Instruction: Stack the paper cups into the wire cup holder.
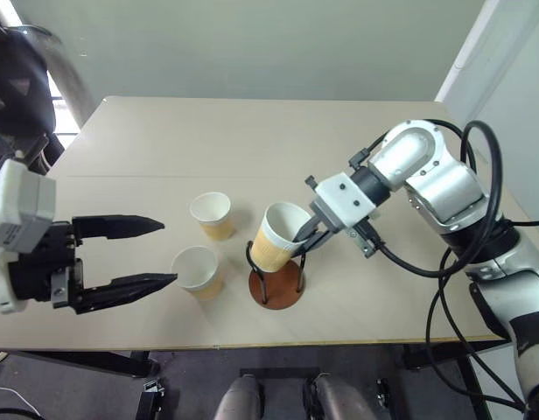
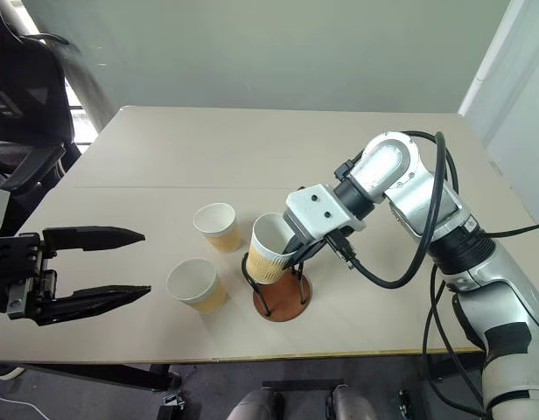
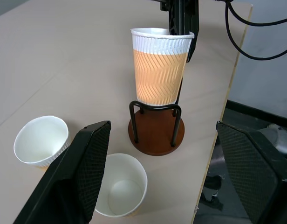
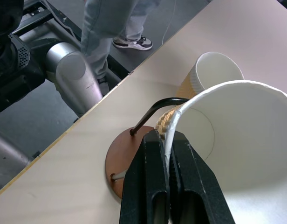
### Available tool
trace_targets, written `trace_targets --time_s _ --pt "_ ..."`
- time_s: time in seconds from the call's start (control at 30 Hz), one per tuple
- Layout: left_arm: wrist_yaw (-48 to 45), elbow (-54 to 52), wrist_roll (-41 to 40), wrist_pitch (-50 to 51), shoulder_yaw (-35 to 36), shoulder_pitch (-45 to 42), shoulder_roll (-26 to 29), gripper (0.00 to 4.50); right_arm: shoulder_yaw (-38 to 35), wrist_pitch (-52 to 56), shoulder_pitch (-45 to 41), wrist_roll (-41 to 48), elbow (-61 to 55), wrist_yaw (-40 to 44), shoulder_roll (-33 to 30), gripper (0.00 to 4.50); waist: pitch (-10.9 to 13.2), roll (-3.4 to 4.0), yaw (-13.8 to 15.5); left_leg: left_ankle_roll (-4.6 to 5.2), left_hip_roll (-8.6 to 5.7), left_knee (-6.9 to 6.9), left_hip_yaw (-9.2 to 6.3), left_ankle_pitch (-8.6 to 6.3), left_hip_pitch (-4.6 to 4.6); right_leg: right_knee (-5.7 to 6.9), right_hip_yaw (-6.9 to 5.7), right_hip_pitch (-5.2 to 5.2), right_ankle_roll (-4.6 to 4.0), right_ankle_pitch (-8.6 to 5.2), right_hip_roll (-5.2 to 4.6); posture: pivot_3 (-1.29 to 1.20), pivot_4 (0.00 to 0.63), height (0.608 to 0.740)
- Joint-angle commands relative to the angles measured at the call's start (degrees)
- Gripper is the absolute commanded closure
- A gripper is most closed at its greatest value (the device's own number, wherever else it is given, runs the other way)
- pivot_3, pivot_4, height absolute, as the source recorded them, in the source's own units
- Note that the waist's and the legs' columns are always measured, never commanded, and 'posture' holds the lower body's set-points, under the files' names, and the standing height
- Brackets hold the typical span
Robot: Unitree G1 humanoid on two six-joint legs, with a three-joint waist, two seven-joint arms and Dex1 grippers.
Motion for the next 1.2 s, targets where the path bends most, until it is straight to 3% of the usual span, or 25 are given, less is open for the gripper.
trace_targets --time_s 0.03,0.4,0.5,0.63,0.7,0.77,0.9,1.07,1.2 --pt "0.2 -0.5 -0.6 0.1 2.3 -0.2 1.1 0.61 -0.3 -1.6 -0.1 -0.9 -0.1 0.2 0.3 3.92 0.0 0.0 0.0 0.0 0.0 0.0 0.0 0.0 0.0 0.0 0.0 0.0 0.0 0.0 0.0 0.0 0.15 0.74" --pt "-5.4 1.1 2.1 -1.4 0.1 0.8 4.8 0.61 -3.2 -4.8 -1.7 -3.1 4.4 0.2 0.4 0.18 0.0 0.0 0.0 -0.04 0.0 0.0 -0.01 -0.02 0.0 0.0 0.01 0.0 -0.01 -0.01 0.0 0.0 0.15 0.74" --pt "-9.2 1.8 9.6 -6.9 -6.6 3.0 8.2 0.61 -6.5 -4.9 -3.9 -2.9 8.2 0.2 -1.2 0.08 0.0 0.01 0.1 -0.05 0.0 0.0 -0.02 -0.03 -0.01 -0.01 0.01 -0.02 -0.03 0.0 0.0 0.0 0.15 0.74" --pt "-12.1 3.5 20.1 -15.9 -15.9 6.0 11.5 0.61 -11.0 -0.2 -6.2 3.9 12.3 0.2 -6.4 0.08 0.0 -0.02 0.6 -0.11 -0.02 0.0 -0.06 -0.08 -0.09 -0.07 0.02 -0.06 -0.11 -0.04 0.0 0.0 0.15 0.74" --pt "-10.0 5.4 24.8 -20.7 -23.3 4.1 12.5 0.61 -12.9 4.5 -4.2 13.4 11.2 0.2 -14.2 0.08 0.0 -0.07 0.9 -0.2 -0.01 0.0 -0.06 -0.19 -0.12 -0.08 0.02 -0.1 -0.15 -0.07 0.0 0.0 0.15 0.74" --pt "-8.8 7.5 29.0 -25.8 -30.8 1.0 12.7 0.61 -15.0 7.6 -0.3 19.4 9.1 0.2 -20.9 0.08 0.0 -0.07 1.6 -0.44 -0.03 -0.02 -0.12 -0.38 -0.21 -0.13 0.0 -0.12 -0.19 -0.1 0.0 0.0 0.15 0.74" --pt "-8.7 10.9 32.9 -30.8 -40.4 -6.5 11.7 0.61 -19.9 12.8 10.3 26.7 0.9 0.2 -28.2 0.08 -0.1 -0.23 1.6 -0.81 -0.01 -0.07 -0.09 -0.65 -0.2 -0.12 -0.01 -0.1 0.24 -0.01 0.01 0.0 0.15 0.74" --pt "-11.7 14.3 35.9 -34.6 -49.9 -17.0 9.7 0.61 -33.9 22.9 27.7 34.0 -10.7 -6.0 -31.5 0.08 -0.1 -0.25 1.2 -1.16 0.01 -0.31 -0.03 -0.61 0.04 -0.07 0.02 0.01 0.44 -0.05 0.05 0.0 0.15 0.74" --pt "-14.9 15.4 35.8 -34.9 -52.0 -20.7 9.8 0.61 -43.0 27.5 37.1 36.5 -16.5 -11.7 -30.8 0.08 -0.1 -0.24 0.9 -0.73 0.03 -0.31 -0.02 -0.37 0.01 -0.05 0.05 0.01 0.49 -0.02 0.06 0.0 0.15 0.74"
